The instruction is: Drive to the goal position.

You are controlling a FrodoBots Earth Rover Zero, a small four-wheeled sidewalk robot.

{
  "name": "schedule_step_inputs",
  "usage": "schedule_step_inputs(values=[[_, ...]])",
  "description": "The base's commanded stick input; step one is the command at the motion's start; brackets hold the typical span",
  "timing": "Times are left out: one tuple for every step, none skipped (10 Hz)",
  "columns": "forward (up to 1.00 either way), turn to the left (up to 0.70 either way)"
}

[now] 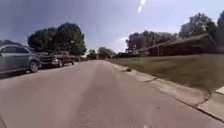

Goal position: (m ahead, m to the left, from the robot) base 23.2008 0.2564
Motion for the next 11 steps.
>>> schedule_step_inputs(values=[[0.70,0.00],[0.70,0.00],[0.70,0.00],[0.70,0.00],[0.70,0.00],[0.70,0.00],[0.70,0.00],[0.70,0.00],[0.70,0.00],[0.70,0.00],[0.70,0.00]])
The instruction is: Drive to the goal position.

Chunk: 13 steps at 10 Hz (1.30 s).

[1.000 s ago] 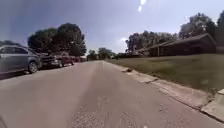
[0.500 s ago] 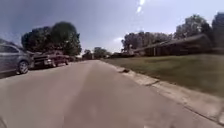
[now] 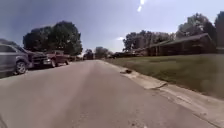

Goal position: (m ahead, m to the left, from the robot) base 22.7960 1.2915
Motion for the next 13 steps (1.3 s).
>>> schedule_step_inputs(values=[[0.70,0.00],[0.70,0.00],[0.70,0.00],[0.70,0.00],[0.70,0.00],[0.70,0.00],[0.70,0.00],[0.70,0.00],[0.70,0.00],[0.70,0.00],[0.70,0.00],[0.70,0.00],[0.70,0.00]])
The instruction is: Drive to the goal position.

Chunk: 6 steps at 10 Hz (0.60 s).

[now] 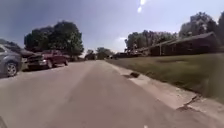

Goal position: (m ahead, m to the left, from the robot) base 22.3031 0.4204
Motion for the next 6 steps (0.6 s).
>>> schedule_step_inputs(values=[[0.70,0.00],[0.70,0.00],[0.70,0.00],[0.70,0.00],[0.70,0.00],[0.70,0.00]])
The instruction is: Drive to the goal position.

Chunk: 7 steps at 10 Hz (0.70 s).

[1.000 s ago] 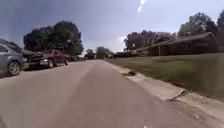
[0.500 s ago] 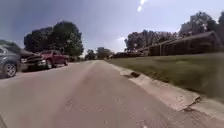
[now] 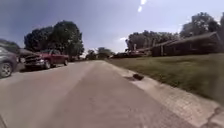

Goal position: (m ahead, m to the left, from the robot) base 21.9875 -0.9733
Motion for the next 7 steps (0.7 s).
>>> schedule_step_inputs(values=[[0.70,0.21],[0.70,0.35],[0.70,0.35],[0.70,0.35],[0.70,0.35],[0.70,0.25],[0.70,0.00]])
